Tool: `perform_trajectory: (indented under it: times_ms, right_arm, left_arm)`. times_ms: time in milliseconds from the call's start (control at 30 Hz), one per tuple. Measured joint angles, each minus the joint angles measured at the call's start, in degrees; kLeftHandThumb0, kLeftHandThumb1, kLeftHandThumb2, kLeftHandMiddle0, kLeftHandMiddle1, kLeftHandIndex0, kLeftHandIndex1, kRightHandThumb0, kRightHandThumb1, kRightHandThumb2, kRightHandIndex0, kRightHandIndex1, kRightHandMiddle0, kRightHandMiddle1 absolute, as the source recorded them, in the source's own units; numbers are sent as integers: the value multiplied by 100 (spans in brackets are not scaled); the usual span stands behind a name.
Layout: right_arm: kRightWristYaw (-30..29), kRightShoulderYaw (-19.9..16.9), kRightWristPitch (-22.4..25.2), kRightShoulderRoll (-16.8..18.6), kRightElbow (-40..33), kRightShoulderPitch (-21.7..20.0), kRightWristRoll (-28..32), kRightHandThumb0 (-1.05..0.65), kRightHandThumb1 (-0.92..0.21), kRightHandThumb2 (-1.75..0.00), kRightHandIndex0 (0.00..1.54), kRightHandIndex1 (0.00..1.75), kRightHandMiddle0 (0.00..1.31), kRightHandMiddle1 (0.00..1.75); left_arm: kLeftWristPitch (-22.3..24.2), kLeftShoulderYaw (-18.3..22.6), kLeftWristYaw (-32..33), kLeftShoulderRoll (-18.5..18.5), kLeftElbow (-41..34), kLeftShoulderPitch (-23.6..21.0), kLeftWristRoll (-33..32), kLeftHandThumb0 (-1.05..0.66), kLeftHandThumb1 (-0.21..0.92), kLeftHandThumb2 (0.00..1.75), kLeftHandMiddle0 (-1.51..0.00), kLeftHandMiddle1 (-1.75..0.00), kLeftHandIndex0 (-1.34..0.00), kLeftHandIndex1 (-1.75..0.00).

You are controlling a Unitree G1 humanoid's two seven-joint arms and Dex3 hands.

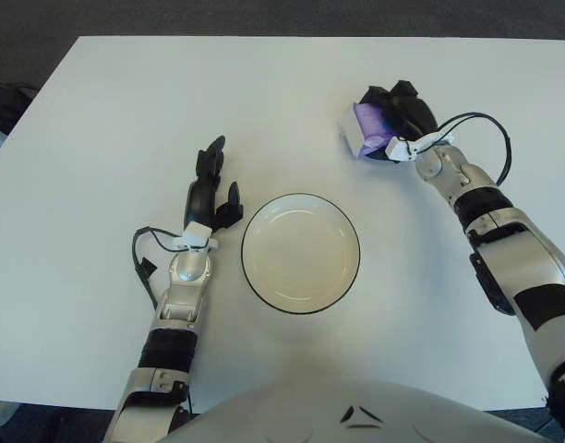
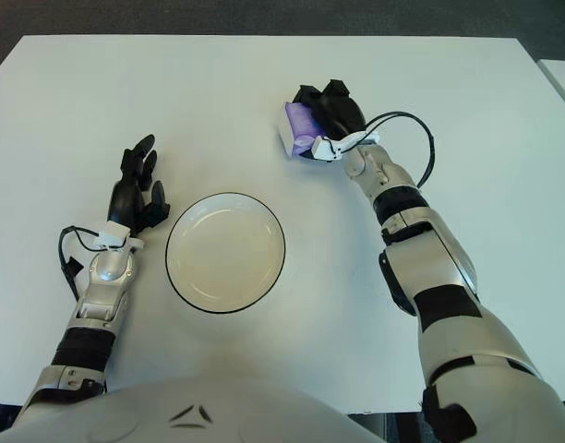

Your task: Put the tissue paper into the plate.

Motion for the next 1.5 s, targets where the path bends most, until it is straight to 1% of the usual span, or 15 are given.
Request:
perform_trajectory:
  times_ms: [267, 533, 667, 833, 1167, 1300, 1500]
  right_arm:
    - [243, -561, 485, -5, -1679, 466, 292, 56, -10, -158, 79, 175, 107, 175]
    - [753, -956, 1193, 3, -3386, 907, 518, 54, -13, -154, 76, 175, 101, 175]
    - [1011, -1120, 1476, 103, -4165, 1176, 697, 54, -14, -152, 75, 175, 99, 175]
    - [1148, -1231, 1708, 211, -4627, 1312, 698, 53, -16, -151, 74, 175, 97, 175]
    - [1314, -1364, 2046, 320, -5252, 1411, 693, 53, -16, -150, 74, 175, 96, 175]
    - [1422, -1368, 2142, 411, -5584, 1574, 695, 53, -16, -150, 74, 175, 96, 175]
    - [1595, -1320, 2171, 605, -6222, 2062, 703, 53, -16, -151, 74, 175, 96, 175]
  left_arm:
    - [3, -5, 2, 0, 6, -9, 29, -69, 92, 83, -29, -3, 0, -63]
    - [6, -1, 2, 1, -1, -25, 42, -69, 92, 82, -29, -3, 0, -63]
    - [7, 1, 2, 2, 22, -22, 43, -69, 92, 82, -29, -3, 0, -62]
    - [10, 1, 2, 3, 49, -28, 48, -68, 92, 82, -29, -3, 0, -62]
    - [9, 0, 2, 1, 77, -53, 46, -69, 92, 82, -28, -3, 0, -62]
    - [9, 0, 2, 0, 83, -58, 47, -70, 92, 82, -28, -3, 0, -62]
    - [12, -2, 1, 1, 84, -62, 50, -70, 92, 83, -28, -3, 0, -62]
